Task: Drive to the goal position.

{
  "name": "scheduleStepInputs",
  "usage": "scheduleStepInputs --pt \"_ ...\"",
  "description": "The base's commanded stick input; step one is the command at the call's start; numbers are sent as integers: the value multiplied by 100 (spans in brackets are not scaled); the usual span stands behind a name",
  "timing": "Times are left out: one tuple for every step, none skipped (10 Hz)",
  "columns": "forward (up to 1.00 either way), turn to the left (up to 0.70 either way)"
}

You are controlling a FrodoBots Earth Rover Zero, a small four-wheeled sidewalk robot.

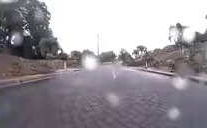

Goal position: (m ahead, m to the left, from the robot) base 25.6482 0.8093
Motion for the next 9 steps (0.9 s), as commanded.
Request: scheduleStepInputs --pt "100 0" --pt "100 0" --pt "100 0" --pt "100 0" --pt "100 0" --pt "100 0" --pt "100 0" --pt "100 0" --pt "100 -19"
